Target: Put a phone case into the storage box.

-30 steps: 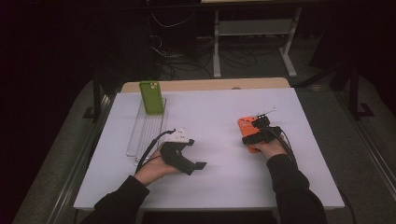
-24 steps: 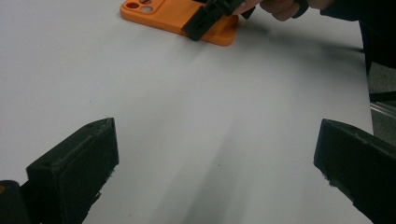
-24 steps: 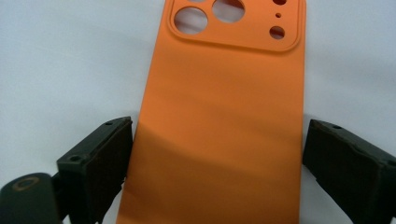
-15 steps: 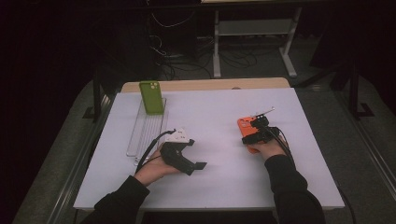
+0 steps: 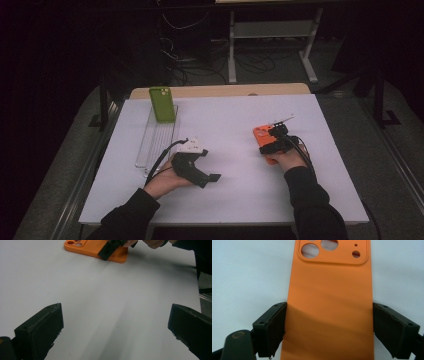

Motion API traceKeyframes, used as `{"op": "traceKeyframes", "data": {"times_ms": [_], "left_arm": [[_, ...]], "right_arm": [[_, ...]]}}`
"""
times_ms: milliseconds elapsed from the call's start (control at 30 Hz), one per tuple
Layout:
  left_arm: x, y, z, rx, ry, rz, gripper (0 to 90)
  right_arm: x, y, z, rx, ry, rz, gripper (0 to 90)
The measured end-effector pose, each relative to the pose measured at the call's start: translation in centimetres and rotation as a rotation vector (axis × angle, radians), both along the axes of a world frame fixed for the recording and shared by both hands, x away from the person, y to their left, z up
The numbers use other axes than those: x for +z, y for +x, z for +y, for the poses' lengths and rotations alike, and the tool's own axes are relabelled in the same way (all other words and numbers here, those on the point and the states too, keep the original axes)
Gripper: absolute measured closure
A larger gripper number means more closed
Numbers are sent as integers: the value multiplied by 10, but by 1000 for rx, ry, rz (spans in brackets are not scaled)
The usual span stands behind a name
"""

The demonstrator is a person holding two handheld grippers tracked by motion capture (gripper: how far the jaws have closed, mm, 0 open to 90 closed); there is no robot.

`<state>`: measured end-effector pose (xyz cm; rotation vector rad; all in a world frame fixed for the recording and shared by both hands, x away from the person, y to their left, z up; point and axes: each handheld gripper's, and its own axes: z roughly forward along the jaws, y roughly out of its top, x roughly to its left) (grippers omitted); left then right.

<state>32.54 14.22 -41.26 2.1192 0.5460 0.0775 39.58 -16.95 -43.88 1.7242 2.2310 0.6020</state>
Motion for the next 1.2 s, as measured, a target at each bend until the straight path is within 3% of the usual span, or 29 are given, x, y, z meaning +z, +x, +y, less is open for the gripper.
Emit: {"op": "traceKeyframes", "data": {"times_ms": [167, 500, 600, 733, 1000, 1133, 1200], "left_arm": [[0, 1, -1, -4, -4, -5, 0], [6, 2, -6, -14, 12, 2, 0], [10, 3, -7, -17, 16, -9, 0], [16, 6, -8, -46, 64, -38, 0], [29, 13, -11, -97, 76, -49, 0], [32, 23, -8, -112, 84, -54, 0], [33, 28, -8, -125, 94, -50, 0]], "right_arm": [[2, -1, -5, 27, 14, -31, 151], [19, -4, -12, 138, 33, -93, 152], [27, -6, -15, 182, 40, -104, 152], [36, -8, -20, 251, 42, -110, 152], [51, -12, -27, 378, 59, -142, 152], [53, -15, -26, 446, 40, -150, 152], [55, -16, -25, 472, 53, -148, 152]]}}
